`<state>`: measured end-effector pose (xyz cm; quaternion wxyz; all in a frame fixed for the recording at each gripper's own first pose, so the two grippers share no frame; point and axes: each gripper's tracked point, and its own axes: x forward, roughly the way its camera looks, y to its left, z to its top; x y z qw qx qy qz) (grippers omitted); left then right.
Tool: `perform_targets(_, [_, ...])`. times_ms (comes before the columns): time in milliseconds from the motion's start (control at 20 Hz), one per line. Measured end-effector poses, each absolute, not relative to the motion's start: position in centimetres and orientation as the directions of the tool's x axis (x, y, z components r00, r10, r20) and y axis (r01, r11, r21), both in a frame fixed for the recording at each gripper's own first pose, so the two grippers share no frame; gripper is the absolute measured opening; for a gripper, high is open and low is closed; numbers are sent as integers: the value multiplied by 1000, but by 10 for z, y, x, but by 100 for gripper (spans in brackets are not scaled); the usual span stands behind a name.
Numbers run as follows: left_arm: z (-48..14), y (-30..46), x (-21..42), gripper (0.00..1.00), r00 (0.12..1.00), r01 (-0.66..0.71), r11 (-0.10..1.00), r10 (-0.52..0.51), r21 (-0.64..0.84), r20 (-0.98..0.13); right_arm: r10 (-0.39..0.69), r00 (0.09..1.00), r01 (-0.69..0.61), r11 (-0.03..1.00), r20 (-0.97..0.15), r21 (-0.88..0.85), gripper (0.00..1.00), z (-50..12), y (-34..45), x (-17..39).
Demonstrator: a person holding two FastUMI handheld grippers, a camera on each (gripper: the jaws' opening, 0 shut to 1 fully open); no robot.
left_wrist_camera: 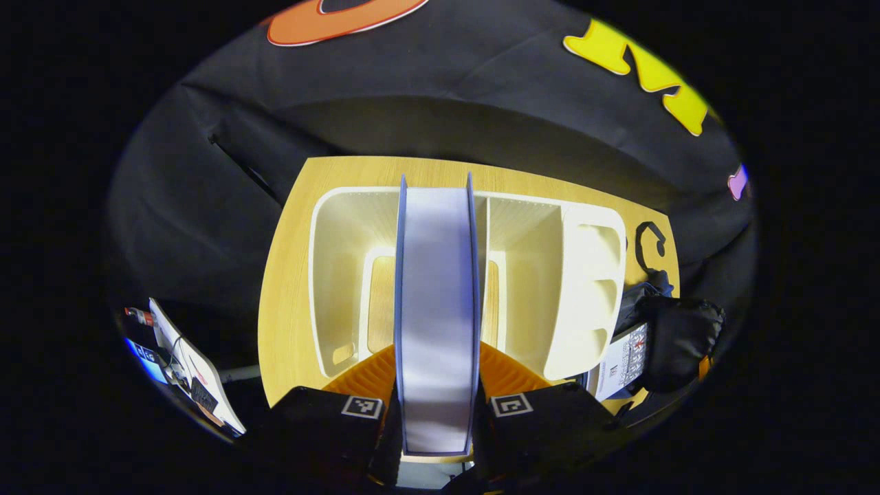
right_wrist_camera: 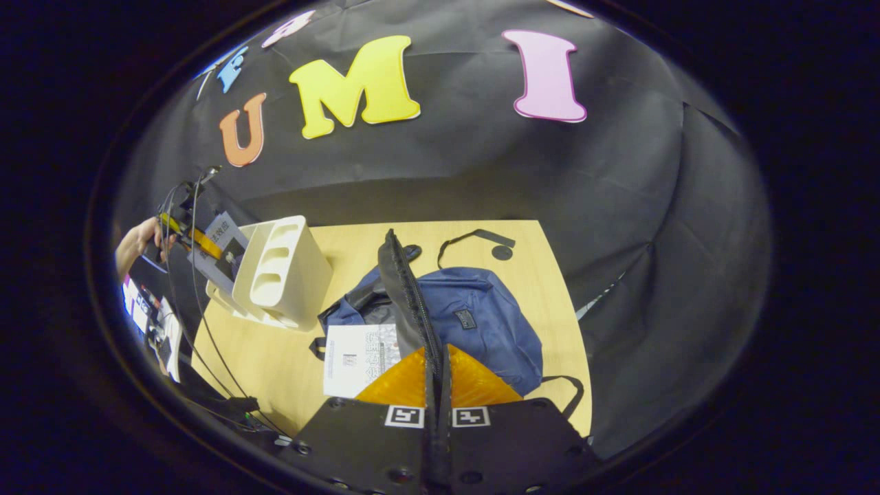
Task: Open the schoolbag, grab two books from the bookshelf and put them into the schoolbag.
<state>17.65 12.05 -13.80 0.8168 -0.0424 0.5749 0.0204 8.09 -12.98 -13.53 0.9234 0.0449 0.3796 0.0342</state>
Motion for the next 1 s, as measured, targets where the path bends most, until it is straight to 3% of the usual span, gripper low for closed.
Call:
perform_targets(200, [-91, 129, 150, 42, 406, -63, 998, 6, -21, -914, 117, 714, -45, 991, -690, 122, 0, -137, -131, 79])
perform_targets(250, [-78, 128, 142, 46, 425, -71, 997, 9, -23, -905, 121, 717, -48, 991, -687, 124, 0, -136, -132, 79])
perform_targets(450, [-28, 113, 104, 42, 508, -63, 996, -17, -57, -861, 127, 726, -56, 990, -676, 126, 0, -134, -137, 75])
perform_targets(650, [-5, 64, 73, 42, 547, -26, 983, -137, -180, -826, 131, 735, -60, 990, -665, 128, 0, -131, -141, 69])
perform_targets(800, [-8, 16, 59, 46, 534, 9, 944, -284, -331, -796, 123, 745, -63, 992, -655, 113, 2, -129, -145, 65])
perform_targets(850, [-10, 2, 56, 39, 527, 15, 928, -323, -371, -786, 120, 748, -65, 992, -652, 107, 2, -129, -145, 64])
perform_targets(1000, [-13, -32, 55, 43, 521, 48, 901, -391, -431, -759, 119, 751, -67, 992, -650, 105, 0, -129, -146, 60])
